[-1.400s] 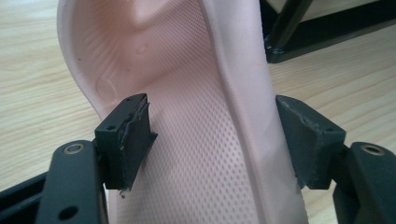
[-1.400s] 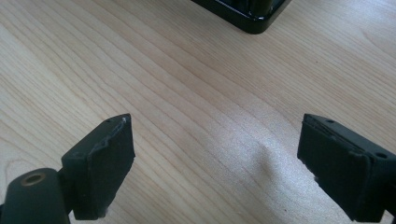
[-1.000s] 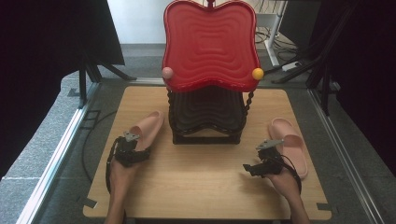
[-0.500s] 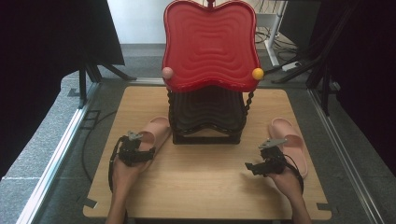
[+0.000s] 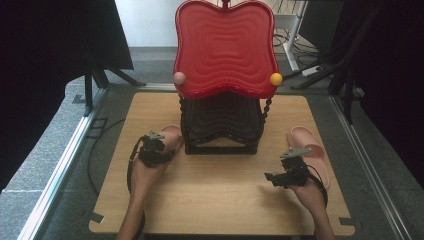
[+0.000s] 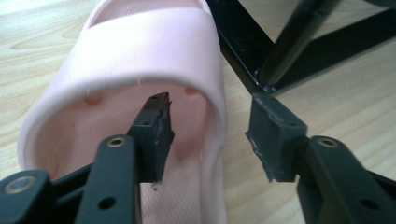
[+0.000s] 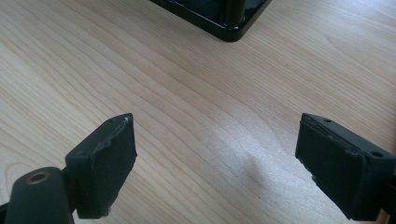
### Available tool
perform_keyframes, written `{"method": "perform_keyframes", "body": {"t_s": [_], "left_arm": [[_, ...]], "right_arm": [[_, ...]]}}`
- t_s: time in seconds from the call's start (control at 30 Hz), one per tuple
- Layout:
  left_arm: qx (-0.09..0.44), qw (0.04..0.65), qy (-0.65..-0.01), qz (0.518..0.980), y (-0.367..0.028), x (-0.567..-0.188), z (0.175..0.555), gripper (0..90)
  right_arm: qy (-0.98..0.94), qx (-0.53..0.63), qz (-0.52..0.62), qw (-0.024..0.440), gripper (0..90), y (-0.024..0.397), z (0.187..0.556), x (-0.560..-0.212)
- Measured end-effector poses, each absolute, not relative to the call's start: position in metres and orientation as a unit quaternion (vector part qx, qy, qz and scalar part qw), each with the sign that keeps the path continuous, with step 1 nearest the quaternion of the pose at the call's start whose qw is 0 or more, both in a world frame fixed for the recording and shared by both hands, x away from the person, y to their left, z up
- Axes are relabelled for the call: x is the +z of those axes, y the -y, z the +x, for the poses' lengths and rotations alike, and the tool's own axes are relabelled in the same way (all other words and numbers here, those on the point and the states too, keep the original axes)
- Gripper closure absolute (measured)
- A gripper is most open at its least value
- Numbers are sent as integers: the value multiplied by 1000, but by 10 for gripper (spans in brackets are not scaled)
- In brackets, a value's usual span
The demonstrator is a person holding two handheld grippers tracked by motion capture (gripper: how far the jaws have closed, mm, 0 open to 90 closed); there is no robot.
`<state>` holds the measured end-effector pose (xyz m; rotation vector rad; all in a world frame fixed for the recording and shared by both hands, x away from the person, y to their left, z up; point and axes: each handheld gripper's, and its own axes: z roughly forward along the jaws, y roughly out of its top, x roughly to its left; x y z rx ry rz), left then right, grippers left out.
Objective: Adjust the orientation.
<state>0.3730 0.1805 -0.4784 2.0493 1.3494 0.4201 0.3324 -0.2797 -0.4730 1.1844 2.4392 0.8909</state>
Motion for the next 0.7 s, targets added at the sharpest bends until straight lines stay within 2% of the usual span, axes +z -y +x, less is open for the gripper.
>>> {"method": "perform_keyframes", "body": {"t_s": [0.17,0.4,0.7], "left_arm": [[159,310,-511,786,-176,-479,380,577],[168,289,-495,802,-171,-479,383,792],[173,299,-494,798,-181,-475,374,830]], "right_arm": [[-846,310,410,143,131,281,332,-473],[-844,309,414,143,131,283,333,-473],[-843,311,414,142,132,285,333,-472]]}}
